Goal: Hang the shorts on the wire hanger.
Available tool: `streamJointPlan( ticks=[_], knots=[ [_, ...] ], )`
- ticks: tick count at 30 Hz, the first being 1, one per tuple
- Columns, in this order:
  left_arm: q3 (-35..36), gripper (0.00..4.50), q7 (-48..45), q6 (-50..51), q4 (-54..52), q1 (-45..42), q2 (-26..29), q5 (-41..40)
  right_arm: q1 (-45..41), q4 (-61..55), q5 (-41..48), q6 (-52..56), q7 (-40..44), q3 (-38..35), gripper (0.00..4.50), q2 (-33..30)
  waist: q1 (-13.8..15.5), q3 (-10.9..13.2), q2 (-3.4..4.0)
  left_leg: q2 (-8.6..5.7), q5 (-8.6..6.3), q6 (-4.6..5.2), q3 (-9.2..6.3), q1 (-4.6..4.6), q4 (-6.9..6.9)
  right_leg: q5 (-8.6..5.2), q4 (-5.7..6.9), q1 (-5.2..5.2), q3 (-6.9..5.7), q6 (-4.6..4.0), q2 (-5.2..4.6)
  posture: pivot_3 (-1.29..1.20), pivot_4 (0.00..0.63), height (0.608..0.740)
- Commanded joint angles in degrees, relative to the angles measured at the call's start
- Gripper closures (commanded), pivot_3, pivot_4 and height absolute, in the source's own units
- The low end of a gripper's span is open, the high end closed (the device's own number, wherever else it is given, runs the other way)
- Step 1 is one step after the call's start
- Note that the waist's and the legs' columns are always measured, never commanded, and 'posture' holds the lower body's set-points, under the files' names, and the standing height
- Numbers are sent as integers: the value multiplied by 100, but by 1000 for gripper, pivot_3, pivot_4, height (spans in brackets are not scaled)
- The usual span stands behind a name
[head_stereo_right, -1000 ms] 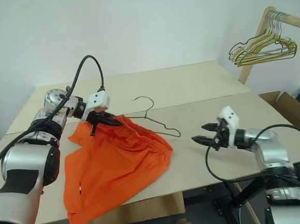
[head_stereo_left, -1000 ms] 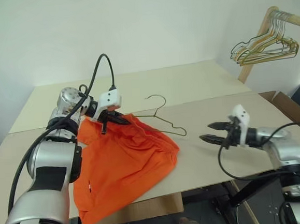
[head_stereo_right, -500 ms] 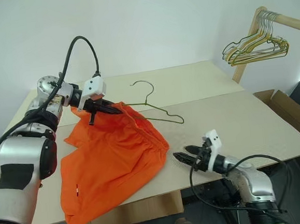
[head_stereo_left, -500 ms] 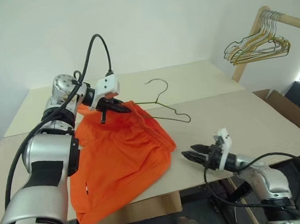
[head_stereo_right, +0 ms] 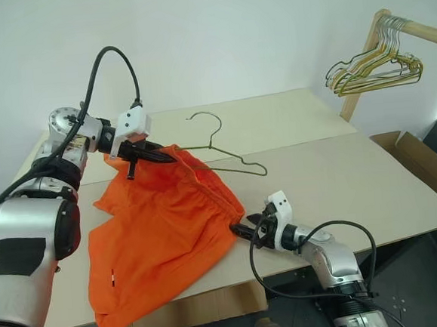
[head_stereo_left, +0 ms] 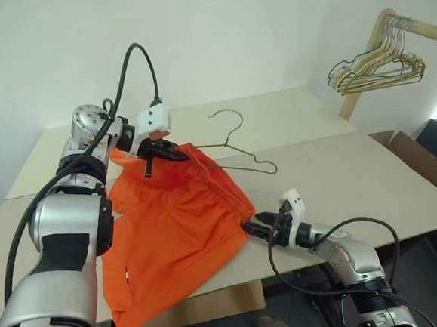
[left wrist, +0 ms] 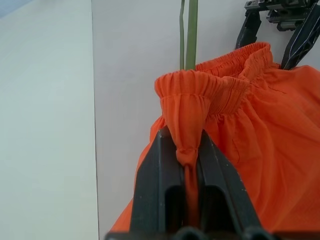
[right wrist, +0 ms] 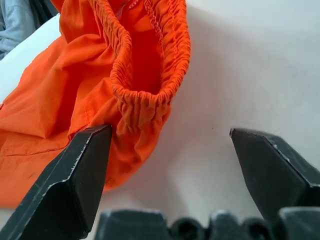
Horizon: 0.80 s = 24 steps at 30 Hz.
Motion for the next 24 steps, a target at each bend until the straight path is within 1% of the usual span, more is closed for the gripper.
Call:
streamJointPlan(
  ticks=[1, 5, 8, 16, 17, 19, 24],
  knots=[
    [156, 4500, 67, -126, -168, -214, 26, -204, -244, -31, 256, -13, 201, -68, 151, 67, -12, 0, 0, 0, 0, 0, -1, 0, 0, 0, 1, 0, 0, 0, -1, -90, 0, 740],
    [194, 4500, 117, -124, -167, -212, 19, -198, -353, 42, 427, 117, 223, -127, 151, 168, -14, 0, 0, 0, 0, 0, -7, 1, 0, 0, 2, 0, -1, 0, 0, -90, 0, 740],
    [206, 4500, 126, -130, -167, -195, 23, -194, -467, 192, 356, 223, 154, -34, 735, 233, -19, 0, 0, 0, 0, 0, -9, 1, 0, 4, 3, 0, -1, -7, 0, -87, 0, 740],
    [256, 4500, 150, -120, -170, -169, 90, -215, -487, 323, 237, 215, 27, -35, 3537, 195, -12, 0, 0, -1, 0, 0, -13, -1, 0, 13, 2, 0, -2, -22, -1, -82, 0, 740],
    [279, 4500, 145, -105, -171, -176, 105, -235, -492, 319, 237, 219, -4, -74, 3968, 178, -12, 0, 0, 0, 0, 0, -13, -1, 0, 13, 2, 0, -2, -22, -1, -83, 0, 740],
    [339, 4500, 85, -58, -173, -187, 130, -293, -517, 315, 275, 250, -9, -150, 4468, 129, -18, 0, 0, 0, 0, 0, -14, 0, 0, 13, 2, 0, -2, -21, 0, -84, 0, 740],
    [577, 4500, -324, 107, -245, -131, 239, -655, -653, 353, 357, 300, 19, -368, 4468, -136, -28, 0, 0, 0, 0, 0, -13, -1, 0, 13, 2, 0, -2, -21, -1, -104, 0, 740]
  ],
)
